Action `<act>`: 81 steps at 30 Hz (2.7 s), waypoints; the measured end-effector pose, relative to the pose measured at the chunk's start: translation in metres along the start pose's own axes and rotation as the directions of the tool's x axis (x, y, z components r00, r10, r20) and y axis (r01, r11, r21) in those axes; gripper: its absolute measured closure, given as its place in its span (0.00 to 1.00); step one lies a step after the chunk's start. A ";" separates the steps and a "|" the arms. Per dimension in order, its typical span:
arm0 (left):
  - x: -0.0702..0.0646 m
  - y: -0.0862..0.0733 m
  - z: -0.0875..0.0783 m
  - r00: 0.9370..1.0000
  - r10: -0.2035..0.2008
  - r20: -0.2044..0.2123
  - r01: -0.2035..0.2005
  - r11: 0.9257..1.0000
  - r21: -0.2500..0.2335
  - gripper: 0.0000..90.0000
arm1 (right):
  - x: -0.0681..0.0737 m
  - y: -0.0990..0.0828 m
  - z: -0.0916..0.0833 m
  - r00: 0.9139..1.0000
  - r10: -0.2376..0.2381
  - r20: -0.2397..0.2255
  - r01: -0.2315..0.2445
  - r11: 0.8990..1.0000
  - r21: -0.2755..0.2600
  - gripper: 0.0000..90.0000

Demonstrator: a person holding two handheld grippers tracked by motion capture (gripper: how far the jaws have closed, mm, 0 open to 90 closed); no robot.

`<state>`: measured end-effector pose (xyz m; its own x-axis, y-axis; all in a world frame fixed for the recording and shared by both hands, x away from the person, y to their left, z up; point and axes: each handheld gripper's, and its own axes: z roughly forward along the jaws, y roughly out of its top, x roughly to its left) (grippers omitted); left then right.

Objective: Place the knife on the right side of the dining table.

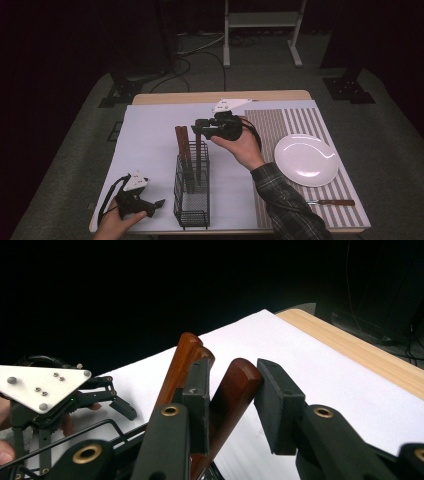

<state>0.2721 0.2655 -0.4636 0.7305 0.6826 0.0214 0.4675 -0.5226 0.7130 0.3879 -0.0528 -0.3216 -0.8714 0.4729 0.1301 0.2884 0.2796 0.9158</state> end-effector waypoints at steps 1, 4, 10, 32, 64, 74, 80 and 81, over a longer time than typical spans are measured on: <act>0.000 0.000 0.000 1.000 0.000 0.000 0.000 1.000 0.000 0.00 | 0.000 0.000 0.000 1.000 0.000 0.000 0.000 1.000 0.000 0.74; 0.000 0.000 0.000 1.000 0.000 0.000 0.000 1.000 0.000 0.00 | 0.002 0.000 -0.002 1.000 0.001 -0.008 -0.001 1.000 -0.005 0.75; 0.000 0.000 0.000 1.000 0.001 -0.001 -0.001 1.000 0.002 0.00 | 0.009 0.001 -0.008 0.999 -0.006 -0.032 0.006 1.000 -0.013 0.77; 0.000 0.000 0.000 1.000 0.001 -0.001 -0.001 1.000 0.001 0.00 | 0.020 0.003 -0.022 0.979 0.072 -0.188 -0.081 0.996 -0.038 0.88; 0.000 0.000 0.000 1.000 0.003 -0.001 -0.003 1.000 0.004 0.00 | 0.023 0.051 -0.063 0.991 0.010 -0.132 -0.033 0.984 -0.174 0.88; 0.000 0.000 0.000 1.000 0.003 -0.001 -0.003 1.000 0.003 0.00 | 0.022 0.066 -0.079 0.995 -0.010 -0.102 -0.012 0.977 -0.214 0.88; 0.000 0.000 0.000 1.000 0.003 -0.001 -0.003 1.000 0.004 0.00 | 0.020 0.074 -0.090 0.997 -0.018 -0.082 -0.002 0.972 -0.233 0.88; 0.000 0.000 0.000 1.000 0.003 -0.001 -0.003 1.000 0.003 0.00 | 0.019 0.075 -0.092 0.997 -0.018 -0.077 -0.001 0.971 -0.238 0.88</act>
<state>0.2722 0.2657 -0.4635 0.7313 0.6816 0.0239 0.4671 -0.5261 0.7107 0.3563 -0.0991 -0.2151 -0.9047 0.4017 0.1423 0.1863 0.0725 0.9798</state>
